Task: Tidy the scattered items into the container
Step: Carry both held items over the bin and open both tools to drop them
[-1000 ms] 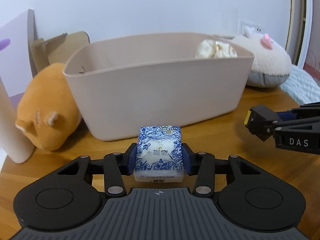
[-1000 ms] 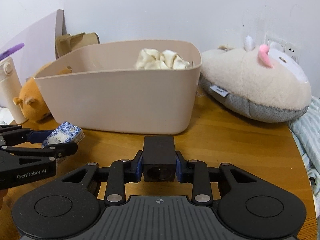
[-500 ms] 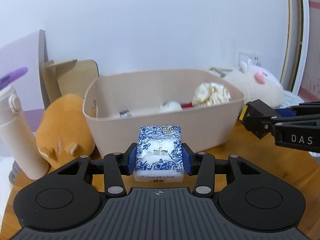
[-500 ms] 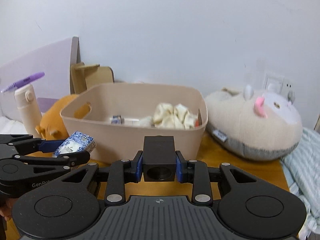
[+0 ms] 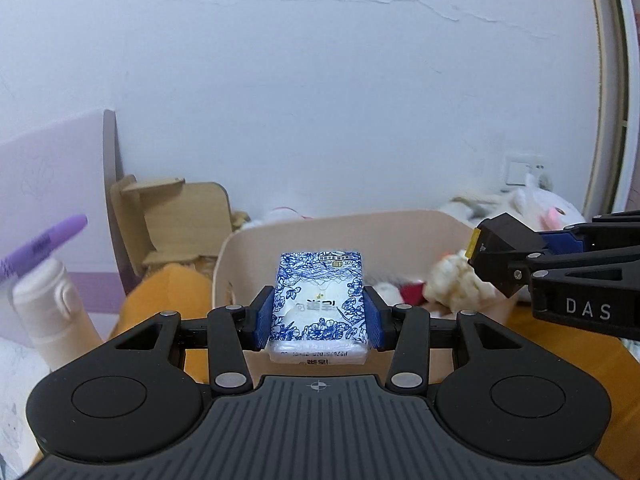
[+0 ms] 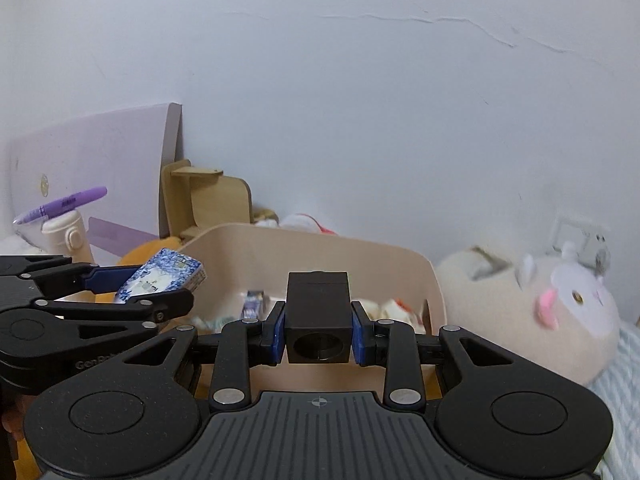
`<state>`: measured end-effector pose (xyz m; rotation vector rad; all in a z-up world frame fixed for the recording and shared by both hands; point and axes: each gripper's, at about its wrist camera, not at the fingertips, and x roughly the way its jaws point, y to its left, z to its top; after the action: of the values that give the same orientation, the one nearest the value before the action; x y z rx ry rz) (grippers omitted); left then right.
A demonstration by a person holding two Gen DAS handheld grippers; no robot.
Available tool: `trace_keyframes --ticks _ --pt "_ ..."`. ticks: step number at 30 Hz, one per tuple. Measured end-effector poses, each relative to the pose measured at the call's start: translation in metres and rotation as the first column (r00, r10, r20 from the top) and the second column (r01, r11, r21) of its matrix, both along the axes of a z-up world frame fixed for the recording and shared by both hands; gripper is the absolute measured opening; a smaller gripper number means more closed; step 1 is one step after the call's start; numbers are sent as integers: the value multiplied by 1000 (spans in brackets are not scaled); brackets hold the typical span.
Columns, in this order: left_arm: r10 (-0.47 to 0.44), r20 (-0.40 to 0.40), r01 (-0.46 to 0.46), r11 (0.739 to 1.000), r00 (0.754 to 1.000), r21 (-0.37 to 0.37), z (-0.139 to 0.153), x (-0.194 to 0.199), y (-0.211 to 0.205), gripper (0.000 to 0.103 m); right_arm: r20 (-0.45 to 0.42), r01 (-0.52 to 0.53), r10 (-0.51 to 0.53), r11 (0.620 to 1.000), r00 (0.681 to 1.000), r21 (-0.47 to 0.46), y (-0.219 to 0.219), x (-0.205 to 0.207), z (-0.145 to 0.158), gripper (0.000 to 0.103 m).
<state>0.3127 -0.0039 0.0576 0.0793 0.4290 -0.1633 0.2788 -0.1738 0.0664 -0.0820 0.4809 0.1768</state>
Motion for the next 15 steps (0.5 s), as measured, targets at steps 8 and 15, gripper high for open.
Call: trace_keyframes --ticks 8,15 --pt "53 -35 -53 999 998 0 5 48 11 46 -13 -3 3 1000 1000 10 8 36 1 29" --pt "90 -117 -96 995 989 -40 -14 84 23 46 -66 -9 9 1000 998 6 15 65 -16 29"
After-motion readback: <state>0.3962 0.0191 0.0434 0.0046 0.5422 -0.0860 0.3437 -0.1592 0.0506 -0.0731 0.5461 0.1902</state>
